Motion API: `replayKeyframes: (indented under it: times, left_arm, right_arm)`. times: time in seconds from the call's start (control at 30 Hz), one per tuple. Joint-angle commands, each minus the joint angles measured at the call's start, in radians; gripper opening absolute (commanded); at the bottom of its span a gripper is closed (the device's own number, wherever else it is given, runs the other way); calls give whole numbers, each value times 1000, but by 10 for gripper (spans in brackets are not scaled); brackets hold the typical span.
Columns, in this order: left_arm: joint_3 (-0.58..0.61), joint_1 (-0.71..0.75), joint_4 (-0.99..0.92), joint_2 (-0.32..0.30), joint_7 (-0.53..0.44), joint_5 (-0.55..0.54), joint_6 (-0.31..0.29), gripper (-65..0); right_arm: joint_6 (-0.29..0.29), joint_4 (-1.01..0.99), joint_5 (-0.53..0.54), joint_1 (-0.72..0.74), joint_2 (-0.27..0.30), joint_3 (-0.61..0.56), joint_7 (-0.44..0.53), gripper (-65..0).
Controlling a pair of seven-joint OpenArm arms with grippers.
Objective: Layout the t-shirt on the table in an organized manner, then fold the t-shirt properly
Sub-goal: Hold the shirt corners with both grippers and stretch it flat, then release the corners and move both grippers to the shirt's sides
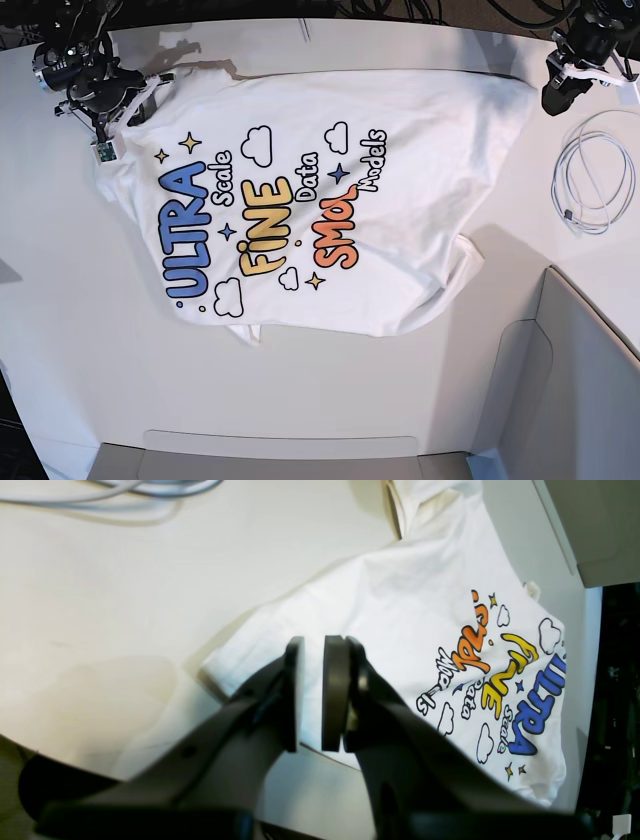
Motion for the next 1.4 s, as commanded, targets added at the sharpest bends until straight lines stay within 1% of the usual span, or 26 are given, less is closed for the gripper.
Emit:
replayKeyframes:
  times: [0.0,0.07,0.13,0.23,0.33,0.43,0.5,0.6,0.63,0.7,0.77,0.87,0.93,1.07,1.17,1.2,1.3,1.37]
  left_arm:
    - [-5,7,15,-12,1,-21,1,-567]
    - [8,0,15,-13,27,-21,1,-567]
    - [13,-3,15,-13,55,-20,1,-567]
    - [15,-3,15,-12,61,-20,1,-567]
    - [15,-4,15,-12,61,-20,1,-567]
    - [15,-4,15,-12,62,-20,1,-567]
    - [16,-4,15,-13,62,-20,-3,-569]
    - [67,-23,15,-30,62,-20,-5,-628]
    - [101,-39,15,-53,62,-20,-5,-650]
    - [190,-92,12,-104,61,-4,-5,-650]
    - [294,-170,8,-144,61,77,-5,-650]
    - [400,-286,-38,-184,62,254,-5,-650]
    - [458,-360,-72,-190,62,333,-5,-650]
    - [536,-490,-158,-190,55,422,-7,-650]
    - [590,-607,-252,-190,53,438,-7,-650]
    - [599,-635,-278,-190,53,438,-7,-650]
    - [636,-739,-380,-187,51,438,-7,-650]
    - [665,-808,-476,-185,51,438,-7,-650]
  right_arm:
    - [5,18,27,-6,8,15,5,-650]
    - [5,18,90,-34,10,24,5,-650]
    - [5,18,156,-59,25,40,8,-650]
    - [5,18,307,-97,51,52,8,-650]
    - [5,18,434,-112,111,52,8,-650]
    - [5,16,532,-92,146,49,9,-650]
    - [5,16,552,-40,152,49,6,-650]
    - [-1,10,549,34,152,47,5,-650]
    - [-1,9,537,66,151,44,5,-650]
    - [-1,9,495,132,146,29,5,-650]
    - [-1,-11,400,215,149,-42,5,-650]
    - [-1,-80,247,345,140,-149,6,-650]
    - [-1,-158,170,419,116,-191,9,-650]
    - [1,-303,103,558,86,-194,9,-650]
    - [1,-415,98,650,90,-191,11,-650]
    - [1,-439,98,666,99,-191,11,-650]
    - [1,-482,101,695,102,-195,11,-650]
    - [4,-482,101,695,85,-215,9,-650]
